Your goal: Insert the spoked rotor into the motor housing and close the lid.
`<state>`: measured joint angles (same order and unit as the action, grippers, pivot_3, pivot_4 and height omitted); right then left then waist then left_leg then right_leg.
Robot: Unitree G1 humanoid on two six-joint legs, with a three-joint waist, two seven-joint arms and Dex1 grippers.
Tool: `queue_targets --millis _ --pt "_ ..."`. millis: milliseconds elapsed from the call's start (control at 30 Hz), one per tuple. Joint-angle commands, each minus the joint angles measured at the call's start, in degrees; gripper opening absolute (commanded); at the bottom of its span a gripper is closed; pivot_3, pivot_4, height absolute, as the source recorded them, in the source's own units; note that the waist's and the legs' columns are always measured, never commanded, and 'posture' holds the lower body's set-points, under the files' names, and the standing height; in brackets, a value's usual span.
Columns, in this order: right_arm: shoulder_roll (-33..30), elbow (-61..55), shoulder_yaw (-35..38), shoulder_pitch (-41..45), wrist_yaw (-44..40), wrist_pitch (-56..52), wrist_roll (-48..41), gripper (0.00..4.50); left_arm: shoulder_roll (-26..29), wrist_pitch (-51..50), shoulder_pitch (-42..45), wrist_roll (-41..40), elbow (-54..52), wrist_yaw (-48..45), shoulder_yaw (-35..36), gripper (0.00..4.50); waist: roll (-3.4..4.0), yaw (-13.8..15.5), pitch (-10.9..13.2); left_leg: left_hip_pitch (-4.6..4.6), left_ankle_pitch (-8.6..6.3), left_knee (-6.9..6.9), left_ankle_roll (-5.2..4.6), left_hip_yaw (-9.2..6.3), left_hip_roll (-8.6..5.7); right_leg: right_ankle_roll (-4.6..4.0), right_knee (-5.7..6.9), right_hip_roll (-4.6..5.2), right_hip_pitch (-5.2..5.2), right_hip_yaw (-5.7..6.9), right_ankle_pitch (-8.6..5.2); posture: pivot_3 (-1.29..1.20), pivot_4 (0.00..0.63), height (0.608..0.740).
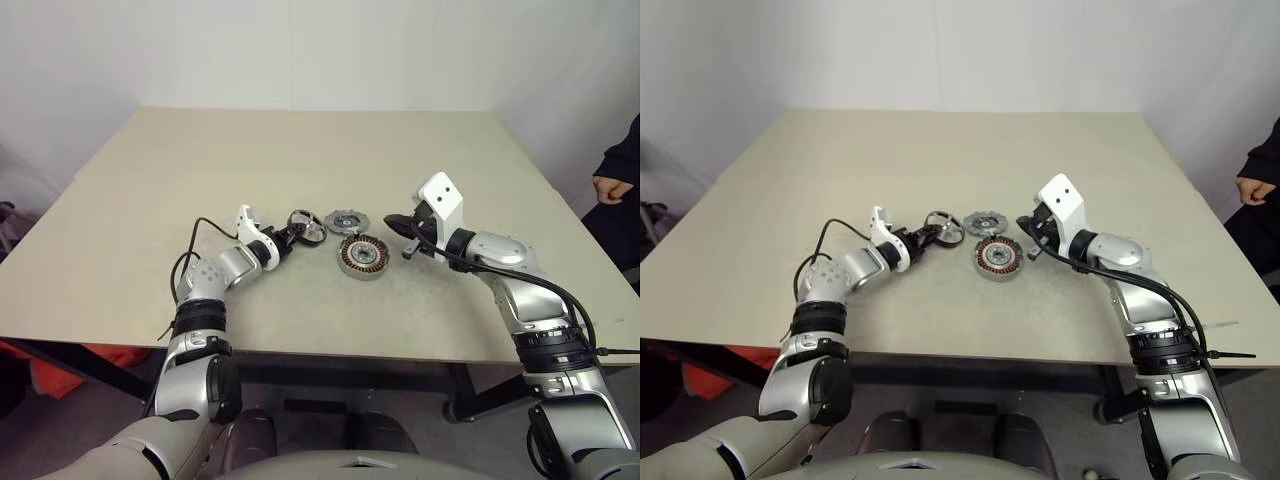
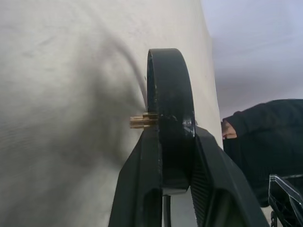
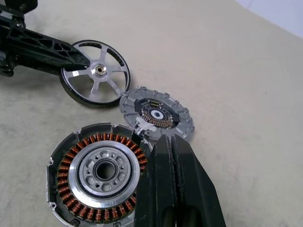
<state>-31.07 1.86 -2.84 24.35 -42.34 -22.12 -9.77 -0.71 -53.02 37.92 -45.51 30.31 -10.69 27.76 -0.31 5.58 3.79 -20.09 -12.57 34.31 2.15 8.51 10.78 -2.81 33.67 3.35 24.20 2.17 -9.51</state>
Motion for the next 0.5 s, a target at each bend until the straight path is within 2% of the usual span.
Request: queue_targets --millis 33,333,500 --pt "0.04 0.08 0.72 1.97 0.66 1.32 0.38 0.00 -0.15 0.52 0.34 -2.57 -2.56 -0.74 1.26 0.45 0.00 0.01 0.00 0.00 0.00 0.00 0.00 0.00 0.00 0.00 0.00 0.00 0.00 0.00 0.00 0.00 0.000 0.740" --pt "-0.72 1.33 1.16 2.09 1.83 1.17 1.52 0.00 -0.59 1.10 -1.20 -5.93 -6.31 -0.36 3.26 0.45 0.00 0.02 0.00 -0.04 -0.04 0.00 -0.07 0.00 0.01 -0.01 -0.07 0.01 0.00 0.01 0.00 0.00 0.000 0.740" --pt "-1.60 2.09 0.97 1.93 2.72 0.86 2.96 0.00 -2.41 -4.73 0.11 -11.54 -9.34 -2.27 1.92 0.45 -0.01 0.11 0.01 -0.04 -0.05 0.00 -0.06 0.00 0.02 -0.01 -0.07 0.01 0.00 0.01 0.00 0.00 0.000 0.740"
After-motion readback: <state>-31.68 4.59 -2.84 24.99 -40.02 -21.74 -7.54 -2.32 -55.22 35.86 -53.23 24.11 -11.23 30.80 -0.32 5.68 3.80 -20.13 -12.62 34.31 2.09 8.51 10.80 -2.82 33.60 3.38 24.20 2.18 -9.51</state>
